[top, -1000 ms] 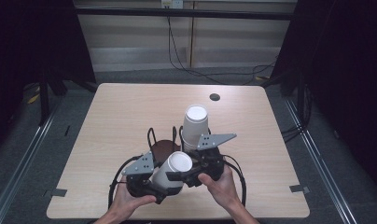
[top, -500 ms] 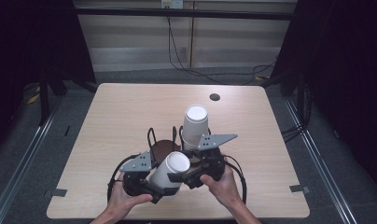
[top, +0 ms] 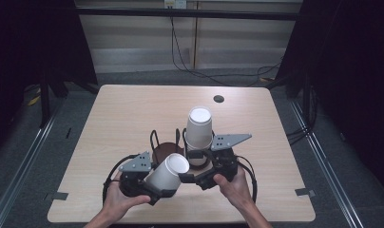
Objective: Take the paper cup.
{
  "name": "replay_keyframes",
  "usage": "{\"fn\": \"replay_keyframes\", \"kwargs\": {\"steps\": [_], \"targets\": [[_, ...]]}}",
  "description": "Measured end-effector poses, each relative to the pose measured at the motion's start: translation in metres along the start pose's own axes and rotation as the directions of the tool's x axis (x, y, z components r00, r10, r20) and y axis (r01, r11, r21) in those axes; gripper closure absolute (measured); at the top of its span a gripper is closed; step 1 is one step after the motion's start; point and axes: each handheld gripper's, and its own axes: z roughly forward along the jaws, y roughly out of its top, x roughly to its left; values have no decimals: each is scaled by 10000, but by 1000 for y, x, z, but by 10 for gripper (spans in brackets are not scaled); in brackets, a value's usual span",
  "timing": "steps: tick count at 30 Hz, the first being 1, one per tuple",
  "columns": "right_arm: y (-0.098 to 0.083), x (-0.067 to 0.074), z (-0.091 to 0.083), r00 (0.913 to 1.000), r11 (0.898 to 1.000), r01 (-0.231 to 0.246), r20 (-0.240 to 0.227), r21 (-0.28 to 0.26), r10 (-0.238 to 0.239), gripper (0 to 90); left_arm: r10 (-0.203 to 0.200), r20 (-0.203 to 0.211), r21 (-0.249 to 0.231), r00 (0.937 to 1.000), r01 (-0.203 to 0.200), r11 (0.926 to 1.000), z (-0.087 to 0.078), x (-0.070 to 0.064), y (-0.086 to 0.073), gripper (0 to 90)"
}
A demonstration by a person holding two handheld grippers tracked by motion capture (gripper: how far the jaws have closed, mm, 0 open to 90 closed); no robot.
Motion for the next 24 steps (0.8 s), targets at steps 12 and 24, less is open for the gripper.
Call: {"fn": "replay_keyframes", "kwargs": {"steps": [12,24], "targets": [[-2,-4,-4,9988,9929,487,-79,1088,-481,141,210,-209,930,9996,-190,9955,-9,5,6,185],[-6,-6,4,9967,9652,754,110,2505,-807,141,597,-178,2039,9981,-548,9774,-9,5,11,186]]}}
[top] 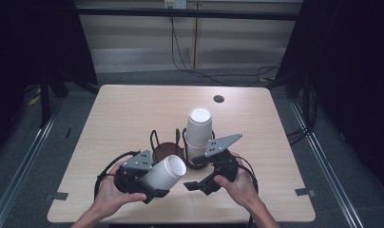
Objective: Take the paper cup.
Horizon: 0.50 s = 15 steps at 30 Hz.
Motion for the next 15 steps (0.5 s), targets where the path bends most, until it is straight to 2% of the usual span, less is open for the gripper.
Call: {"fn": "replay_keyframes", "kwargs": {"steps": [1,2,5,6,7,8,11,12,14,15], "targets": [[0,0,0,10000,10000,0,0,0,0,141,0,0,0,10000,0,10000,0,0,0,185],[-1,0,2,9999,9995,93,65,288,-95,141,195,-33,267,9998,-194,9995,1,-1,2,185],[-1,1,4,9998,9984,176,-13,530,-176,142,391,35,488,9992,-392,9980,1,-2,3,186],[0,2,6,9993,9962,378,-26,788,-377,142,432,58,666,9990,-435,9968,3,-5,3,185],[0,3,7,9992,9958,402,-54,820,-399,142,432,58,666,9990,-435,9968,3,-5,3,185],[0,3,7,9989,9947,470,-94,915,-464,142,600,55,850,9982,-602,9946,5,-6,4,186],[1,5,9,9981,9921,618,-137,1089,-606,143,623,96,976,9980,-630,9932,6,-6,5,186],[1,6,10,9969,9881,784,-83,1323,-779,143,669,117,1244,9977,-678,9899,8,-7,5,185],[2,6,10,9966,9867,820,-91,1405,-815,143,691,84,1333,9976,-696,9886,8,-7,5,186],[2,8,11,9962,9832,863,-78,1609,-862,144,728,42,1453,9973,-726,9867,9,-8,5,186]]}}
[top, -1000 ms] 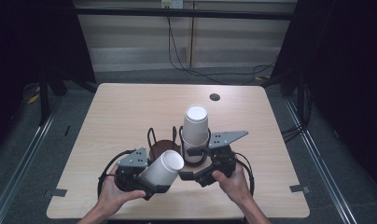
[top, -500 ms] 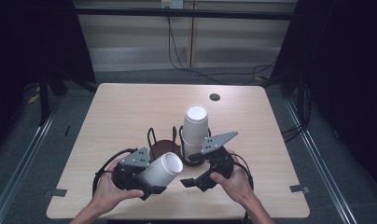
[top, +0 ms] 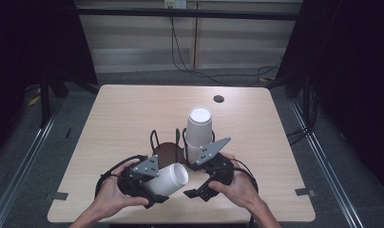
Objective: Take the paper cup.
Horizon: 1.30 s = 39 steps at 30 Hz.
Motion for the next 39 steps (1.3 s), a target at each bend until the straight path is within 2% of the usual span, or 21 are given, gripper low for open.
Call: {"fn": "replay_keyframes", "kwargs": {"steps": [3,4,5,6,7,8,9,14,15,17,20,25,29,30,32,34,35,37,39], "targets": [[1,1,2,9997,9994,174,164,302,-179,143,47,-52,221,10000,-46,9997,1,-1,2,186],[2,2,4,9996,9980,266,79,573,-271,144,50,-46,269,10000,-48,9996,2,-2,2,187],[2,2,5,9996,9975,263,42,657,-266,144,95,-31,498,9999,-93,9987,3,-2,3,187],[2,2,5,9996,9975,263,42,657,-266,144,95,-31,498,9999,-93,9987,3,-2,3,187],[3,2,7,9994,9957,338,-25,867,-337,144,232,-114,710,9997,-224,9972,4,-4,4,187],[3,2,7,9994,9957,338,-25,867,-337,144,232,-114,710,9997,-224,9972,4,-4,4,187],[3,1,9,9993,9929,384,-73,1129,-378,144,329,-228,819,9992,-309,9962,5,-4,5,187],[7,0,10,9989,9902,457,-137,1323,-443,144,400,-239,1118,9989,-371,9930,6,-3,8,187],[9,1,11,9986,9872,514,-200,1512,-490,146,555,-294,1230,9980,-515,9911,7,-4,10,187],[9,0,12,9985,9864,533,-201,1555,-508,148,567,-335,1216,9978,-523,9912,7,-4,12,187],[12,1,12,9979,9807,635,-36,1852,-639,148,633,-277,1417,9976,-588,9882,14,-5,13,187],[12,-2,13,9984,9779,569,-165,2012,-546,148,742,-194,1652,9971,-700,9838,19,-5,15,187],[11,-2,17,9987,9708,516,-177,2342,-488,148,816,-152,1766,9965,-777,9812,21,-7,18,187],[10,-2,19,9982,9683,553,-363,2437,-479,148,845,-114,1823,9964,-810,9799,23,-8,19,187],[10,-2,21,9983,9647,532,-376,2579,-450,148,970,-99,2026,9952,-930,9748,26,-10,20,187],[9,-2,23,9983,9642,525,-395,2599,-437,148,1030,-98,2060,9946,-988,9735,27,-12,20,188],[9,-1,24,9978,9603,578,-462,2728,-469,149,1107,-35,2088,9938,-1076,9720,27,-14,21,187],[10,0,24,9981,9591,574,-376,2771,-489,149,1309,15,2207,9914,-1280,9669,27,-15,22,188],[10,0,25,9973,9593,654,-489,2746,-540,148,1294,19,2235,9916,-1265,9665,28,-16,23,188]]}}
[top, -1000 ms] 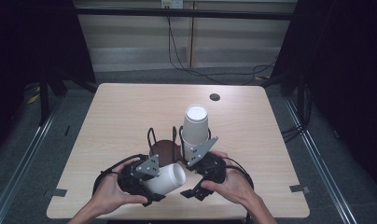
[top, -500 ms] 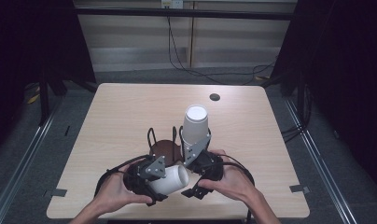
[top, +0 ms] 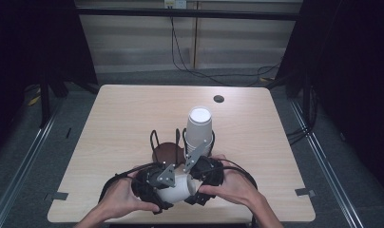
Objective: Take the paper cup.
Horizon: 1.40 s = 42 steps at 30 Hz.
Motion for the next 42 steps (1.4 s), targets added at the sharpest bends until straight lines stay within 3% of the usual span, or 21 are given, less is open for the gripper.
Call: {"fn": "replay_keyframes", "kwargs": {"steps": [12,14,15,17,21,27,28,33,38,42], "targets": [[5,4,5,9986,9991,402,-346,142,-397,188,173,98,271,9998,-176,9995,7,-4,2,188],[5,6,6,9992,9994,210,-359,265,-200,195,323,131,303,9994,-327,9990,7,-4,3,188],[5,6,7,9989,9995,239,-417,226,-230,194,153,195,166,9997,-156,9997,8,-5,2,188],[6,5,10,9986,9992,311,-441,257,-299,197,497,152,341,9986,-502,9982,7,-4,3,188],[7,6,13,9979,9990,344,-567,293,-327,199,492,169,400,9986,-498,9980,7,-5,3,187],[8,7,14,9973,9994,305,-679,153,-293,240,375,278,242,9989,-382,9990,7,-6,2,187],[8,7,14,9971,9994,306,-704,141,-295,242,107,348,14,9993,-107,9999,8,-7,1,187],[8,5,14,9959,9990,424,-809,119,-413,251,232,287,-41,9993,-231,9997,8,-6,0,179],[7,7,13,9978,9990,418,-515,178,-408,254,495,70,-372,9987,-492,9981,8,-6,-3,162],[7,7,11,9981,9990,428,-444,82,-424,255,259,100,-643,9996,-252,9976,6,-5,-4,156]]}}
